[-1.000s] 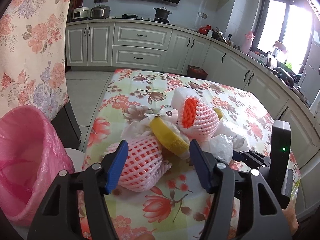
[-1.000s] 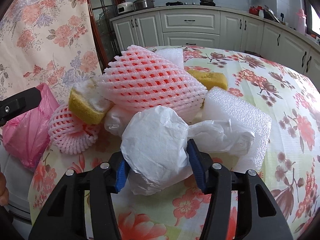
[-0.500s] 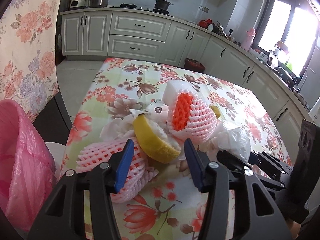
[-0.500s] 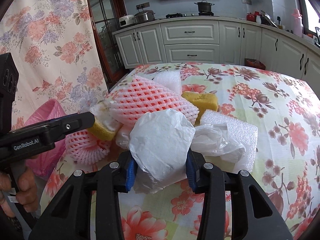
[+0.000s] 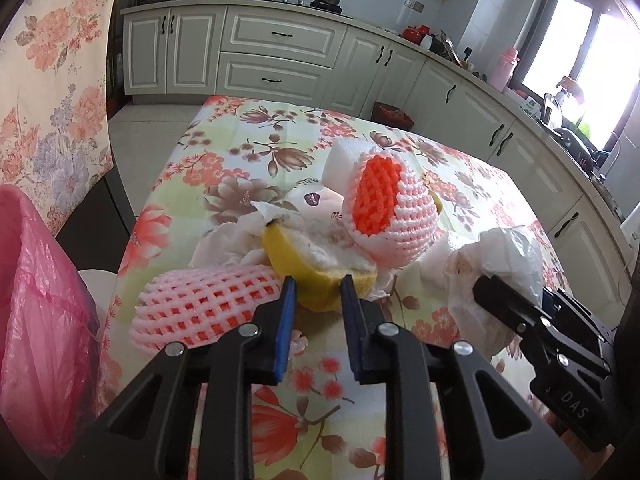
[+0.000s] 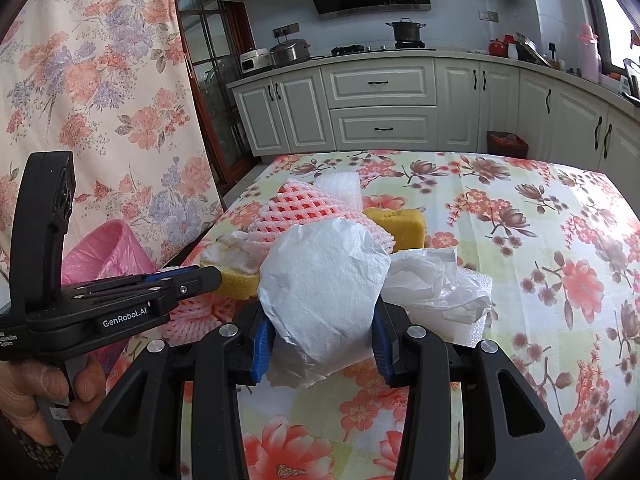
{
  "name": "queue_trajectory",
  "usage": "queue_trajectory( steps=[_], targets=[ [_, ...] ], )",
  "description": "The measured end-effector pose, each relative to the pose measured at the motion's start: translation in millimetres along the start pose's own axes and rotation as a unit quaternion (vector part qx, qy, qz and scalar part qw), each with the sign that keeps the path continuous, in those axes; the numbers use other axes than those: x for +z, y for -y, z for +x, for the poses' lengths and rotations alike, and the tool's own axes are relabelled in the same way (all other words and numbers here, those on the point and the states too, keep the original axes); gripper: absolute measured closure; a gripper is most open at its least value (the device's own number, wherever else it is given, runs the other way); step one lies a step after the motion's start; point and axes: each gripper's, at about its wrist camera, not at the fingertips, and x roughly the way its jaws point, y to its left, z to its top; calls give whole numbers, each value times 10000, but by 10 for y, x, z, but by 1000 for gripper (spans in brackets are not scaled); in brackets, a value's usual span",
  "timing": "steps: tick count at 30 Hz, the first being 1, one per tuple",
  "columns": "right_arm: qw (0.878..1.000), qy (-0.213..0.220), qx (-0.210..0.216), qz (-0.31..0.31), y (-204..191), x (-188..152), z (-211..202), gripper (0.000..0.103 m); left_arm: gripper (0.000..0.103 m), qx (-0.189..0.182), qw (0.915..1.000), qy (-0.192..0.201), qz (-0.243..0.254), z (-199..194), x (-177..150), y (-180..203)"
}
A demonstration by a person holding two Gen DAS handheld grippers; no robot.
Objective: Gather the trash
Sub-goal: 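Close the left tool on the yellow sponge and lift it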
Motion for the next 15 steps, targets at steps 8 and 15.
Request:
queue_trajectory(
  steps=[8, 15],
  targets=[
    [10000, 71, 0, 32, 27, 20, -48, 63, 87, 43, 9997, 186, 150, -206, -28, 57],
    [9999, 93, 14, 36, 24, 23, -70, 63, 87, 157, 9990, 272, 321, -415, -91, 54]
  ],
)
